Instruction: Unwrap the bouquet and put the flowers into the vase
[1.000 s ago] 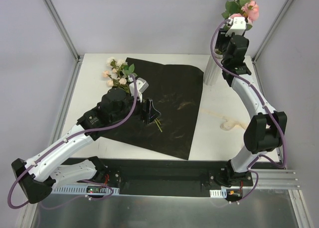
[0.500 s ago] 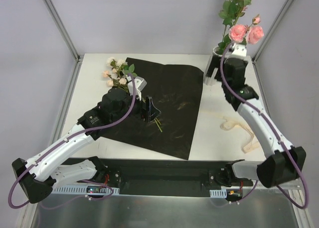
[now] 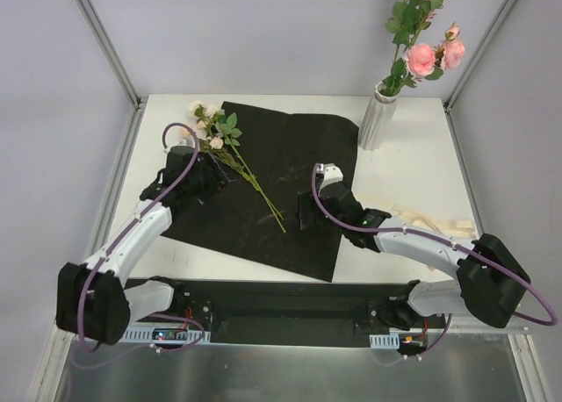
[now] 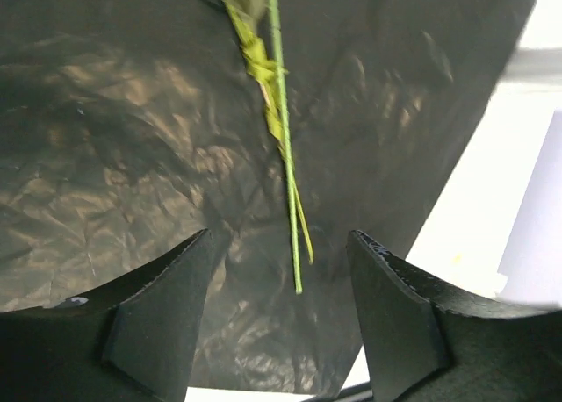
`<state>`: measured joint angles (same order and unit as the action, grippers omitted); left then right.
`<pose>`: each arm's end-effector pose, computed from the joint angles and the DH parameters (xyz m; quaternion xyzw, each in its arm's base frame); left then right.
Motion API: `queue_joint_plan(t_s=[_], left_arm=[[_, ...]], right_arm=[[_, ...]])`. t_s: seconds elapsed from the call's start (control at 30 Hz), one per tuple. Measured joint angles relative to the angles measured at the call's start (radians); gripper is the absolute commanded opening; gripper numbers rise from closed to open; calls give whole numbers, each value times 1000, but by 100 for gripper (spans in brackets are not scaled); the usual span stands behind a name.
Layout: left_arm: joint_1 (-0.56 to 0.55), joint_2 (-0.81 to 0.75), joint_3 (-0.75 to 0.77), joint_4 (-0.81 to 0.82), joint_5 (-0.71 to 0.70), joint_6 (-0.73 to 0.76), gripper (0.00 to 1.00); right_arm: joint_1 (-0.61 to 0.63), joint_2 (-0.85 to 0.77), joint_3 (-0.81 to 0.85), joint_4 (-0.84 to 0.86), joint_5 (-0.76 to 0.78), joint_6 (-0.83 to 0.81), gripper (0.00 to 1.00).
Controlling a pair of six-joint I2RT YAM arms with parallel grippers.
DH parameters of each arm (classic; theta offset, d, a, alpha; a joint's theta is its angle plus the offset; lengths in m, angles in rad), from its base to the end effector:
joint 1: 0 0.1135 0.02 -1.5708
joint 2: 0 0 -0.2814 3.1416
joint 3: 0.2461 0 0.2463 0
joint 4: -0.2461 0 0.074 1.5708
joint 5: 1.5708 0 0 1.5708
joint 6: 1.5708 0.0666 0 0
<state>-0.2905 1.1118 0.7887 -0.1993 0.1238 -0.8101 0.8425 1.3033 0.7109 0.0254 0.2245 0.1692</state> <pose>0.2490 -0.0830 0.2769 -0.1920 0.8430 -0.3069 0.3978 0.2071 0.2099 0.2267 -0.2369 0.8401 0.1457 0.4658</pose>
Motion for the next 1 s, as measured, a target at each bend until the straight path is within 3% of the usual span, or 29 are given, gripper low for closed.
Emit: queue_joint_plan(t_s=[0.13,0.3,0.53,0.73,1.0], left_arm=[[77,142,18,41,18,-97,48],[82,435,237,71,60,-125,30],[79,771,607,8,28,-130,33],[35,921,847,-162,-152,-84,33],[-31,1014,979,-304,-317,-37,32]], right_arm=[[23,0,-73,140,-26,8,91],[28,-2,-126,245,-36,6,91],[32,-2,-132,315,-38,5,91],[34,-3,-137,328,-39,3,91],[34,-3,-137,331,-42,2,91]])
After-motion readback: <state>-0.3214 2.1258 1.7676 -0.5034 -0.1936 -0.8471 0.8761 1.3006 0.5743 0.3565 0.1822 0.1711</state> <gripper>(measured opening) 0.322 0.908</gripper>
